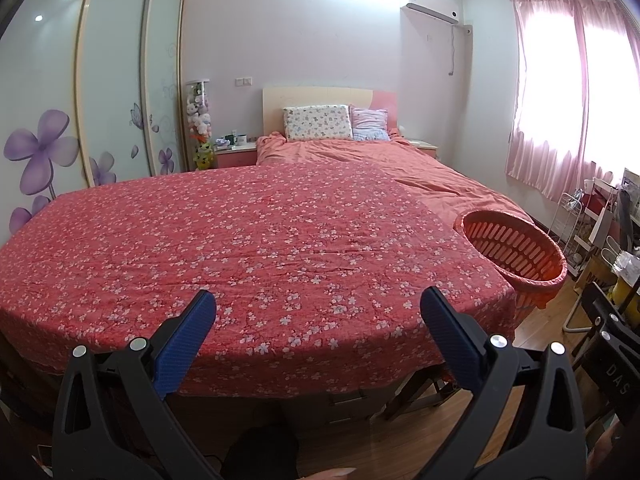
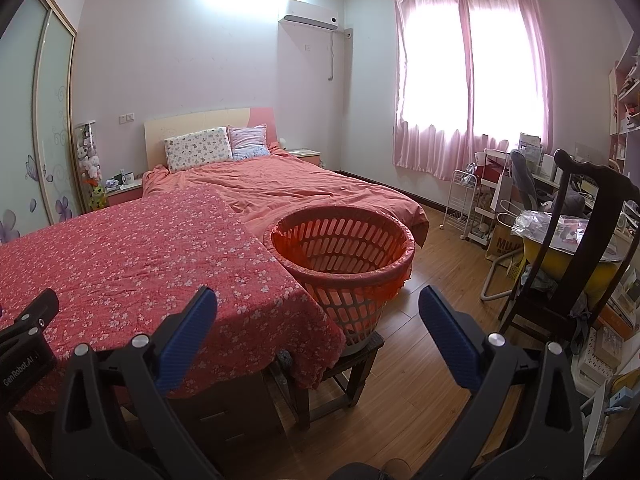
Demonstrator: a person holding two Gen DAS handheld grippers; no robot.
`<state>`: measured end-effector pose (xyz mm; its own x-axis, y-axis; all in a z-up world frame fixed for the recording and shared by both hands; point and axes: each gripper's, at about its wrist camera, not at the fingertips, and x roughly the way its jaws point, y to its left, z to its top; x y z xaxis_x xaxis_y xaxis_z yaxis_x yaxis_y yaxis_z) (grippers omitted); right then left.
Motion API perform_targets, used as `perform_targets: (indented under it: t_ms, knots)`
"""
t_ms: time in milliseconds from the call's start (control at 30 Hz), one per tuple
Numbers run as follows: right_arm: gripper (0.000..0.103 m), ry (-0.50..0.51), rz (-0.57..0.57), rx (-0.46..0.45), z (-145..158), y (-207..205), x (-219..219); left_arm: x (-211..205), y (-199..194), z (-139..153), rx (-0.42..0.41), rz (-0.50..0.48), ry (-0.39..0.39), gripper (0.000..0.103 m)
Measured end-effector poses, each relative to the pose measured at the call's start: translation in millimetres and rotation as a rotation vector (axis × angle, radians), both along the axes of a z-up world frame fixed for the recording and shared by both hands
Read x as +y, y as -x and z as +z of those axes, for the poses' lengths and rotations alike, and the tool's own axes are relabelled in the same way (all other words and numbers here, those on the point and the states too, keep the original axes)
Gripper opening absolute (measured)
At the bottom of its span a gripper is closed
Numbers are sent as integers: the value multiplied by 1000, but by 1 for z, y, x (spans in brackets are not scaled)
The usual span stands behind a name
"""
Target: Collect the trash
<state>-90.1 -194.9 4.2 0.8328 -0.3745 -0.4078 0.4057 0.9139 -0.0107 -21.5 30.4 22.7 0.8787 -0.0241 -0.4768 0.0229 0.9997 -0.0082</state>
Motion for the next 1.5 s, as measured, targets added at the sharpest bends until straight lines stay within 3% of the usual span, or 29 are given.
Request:
perform_targets:
  t_ms: [1500]
  knots:
    - [99, -2, -1, 5, 0, 0, 0, 3, -2, -3, 15, 6, -6, 101]
